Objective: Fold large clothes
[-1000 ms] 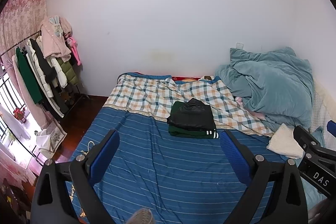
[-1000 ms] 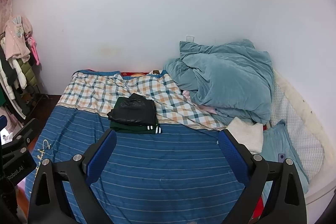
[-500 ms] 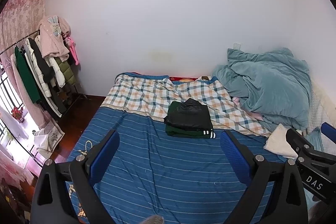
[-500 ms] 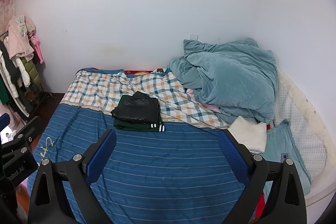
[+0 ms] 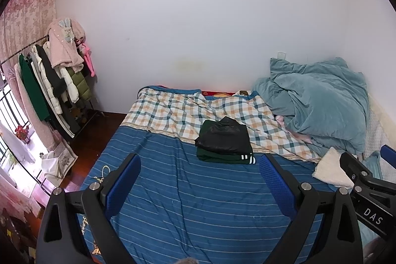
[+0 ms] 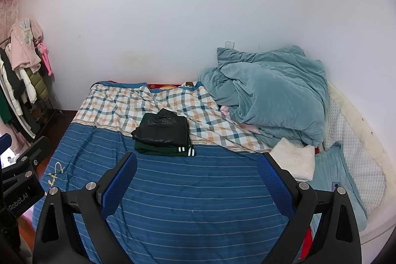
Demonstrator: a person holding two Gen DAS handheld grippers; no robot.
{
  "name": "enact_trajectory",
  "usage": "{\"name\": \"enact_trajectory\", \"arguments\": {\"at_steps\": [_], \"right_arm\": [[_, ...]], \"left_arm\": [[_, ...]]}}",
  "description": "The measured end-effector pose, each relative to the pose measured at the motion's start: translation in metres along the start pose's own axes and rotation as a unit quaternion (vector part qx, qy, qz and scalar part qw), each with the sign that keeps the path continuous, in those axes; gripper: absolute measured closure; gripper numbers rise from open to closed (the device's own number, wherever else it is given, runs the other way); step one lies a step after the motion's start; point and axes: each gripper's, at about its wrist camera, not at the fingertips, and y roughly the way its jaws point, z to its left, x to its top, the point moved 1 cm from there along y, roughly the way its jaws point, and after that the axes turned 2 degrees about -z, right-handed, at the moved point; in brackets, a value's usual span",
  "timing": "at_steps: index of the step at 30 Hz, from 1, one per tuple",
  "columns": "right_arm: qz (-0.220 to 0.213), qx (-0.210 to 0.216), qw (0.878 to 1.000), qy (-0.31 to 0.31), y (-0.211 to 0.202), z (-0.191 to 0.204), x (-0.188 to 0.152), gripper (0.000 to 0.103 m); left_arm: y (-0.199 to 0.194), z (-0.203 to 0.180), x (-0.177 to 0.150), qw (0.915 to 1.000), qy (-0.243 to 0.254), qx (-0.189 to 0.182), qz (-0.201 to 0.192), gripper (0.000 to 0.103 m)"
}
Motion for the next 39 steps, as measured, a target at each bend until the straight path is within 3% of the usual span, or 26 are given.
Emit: {"name": "enact_trajectory", "arguments": {"at_steps": [39], "right_arm": [[-0.001, 0.001, 1.000, 0.003, -0.0036, -0.0034, 0.0005, 0.003]], "left_arm": [[-0.0086, -0.0023, -0.0008, 1.0000, -0.004, -0.004, -0.005, 0.001]]}}
